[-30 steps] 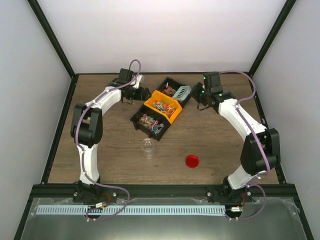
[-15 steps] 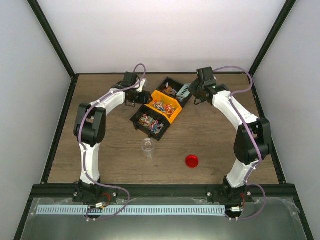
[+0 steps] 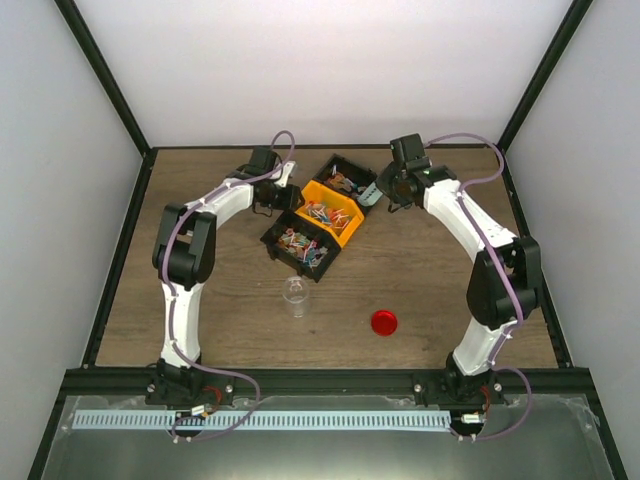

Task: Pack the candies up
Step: Scoop the fake candies from the storage box.

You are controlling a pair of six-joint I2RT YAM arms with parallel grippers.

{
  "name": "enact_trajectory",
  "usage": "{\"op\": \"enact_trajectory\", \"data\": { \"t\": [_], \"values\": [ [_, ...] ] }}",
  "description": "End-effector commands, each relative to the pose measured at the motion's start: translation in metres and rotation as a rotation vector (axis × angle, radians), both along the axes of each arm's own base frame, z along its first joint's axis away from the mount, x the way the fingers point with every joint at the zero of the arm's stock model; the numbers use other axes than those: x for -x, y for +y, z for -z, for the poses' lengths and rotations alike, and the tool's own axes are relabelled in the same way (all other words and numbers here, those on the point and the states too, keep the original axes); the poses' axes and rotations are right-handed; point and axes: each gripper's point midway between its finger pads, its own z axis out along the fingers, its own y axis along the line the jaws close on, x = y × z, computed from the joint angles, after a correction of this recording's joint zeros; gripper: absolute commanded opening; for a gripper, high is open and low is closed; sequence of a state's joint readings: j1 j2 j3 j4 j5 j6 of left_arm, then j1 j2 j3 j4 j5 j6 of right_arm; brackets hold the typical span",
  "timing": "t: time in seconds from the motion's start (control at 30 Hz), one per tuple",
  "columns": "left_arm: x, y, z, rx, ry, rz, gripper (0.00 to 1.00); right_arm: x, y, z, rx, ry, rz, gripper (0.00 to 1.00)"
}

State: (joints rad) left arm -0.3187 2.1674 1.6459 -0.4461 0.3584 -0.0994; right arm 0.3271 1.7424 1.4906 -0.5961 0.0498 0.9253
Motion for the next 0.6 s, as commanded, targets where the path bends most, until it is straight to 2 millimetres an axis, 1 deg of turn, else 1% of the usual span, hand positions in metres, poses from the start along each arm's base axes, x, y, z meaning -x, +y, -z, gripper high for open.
{"op": "enact_trajectory", "data": {
  "t": [0.0, 0.1, 0.17, 0.23, 0.3, 0.37, 0.43, 0.57],
  "values": [
    [-0.004, -0.003, 0.011, 0.008, 0.008, 0.017, 0.47, 0.007, 0.000, -0.006, 0.012, 0.033, 0.006, 0.01],
    [-0.002, -0.004, 0.013, 0.010, 0.015, 0.017, 0.40, 0.009, 0.000, -0.011, 0.007, 0.035, 0.003, 0.01],
    [-0.002, -0.004, 0.014, 0.010, 0.016, 0.016, 0.34, 0.007, -0.001, -0.012, 0.016, 0.028, 0.005, 0.01],
    [-0.002, -0.004, 0.014, 0.014, 0.018, 0.014, 0.29, 0.004, 0.001, -0.010, 0.025, 0.036, -0.006, 0.01],
    [-0.002, -0.004, 0.015, 0.017, 0.017, 0.009, 0.21, 0.000, 0.006, 0.003, 0.040, 0.080, -0.039, 0.01],
    [-0.002, -0.004, 0.015, 0.017, 0.017, 0.007, 0.14, -0.004, 0.006, 0.014, 0.071, 0.129, -0.048, 0.01],
    [-0.001, -0.004, 0.016, 0.014, 0.018, 0.007, 0.09, -0.008, 0.005, 0.018, 0.099, 0.160, -0.048, 0.01],
    [0.000, -0.005, 0.018, 0.020, 0.025, 0.006, 0.04, -0.014, 0.005, 0.016, 0.115, 0.163, -0.054, 0.01]
  ]
}}
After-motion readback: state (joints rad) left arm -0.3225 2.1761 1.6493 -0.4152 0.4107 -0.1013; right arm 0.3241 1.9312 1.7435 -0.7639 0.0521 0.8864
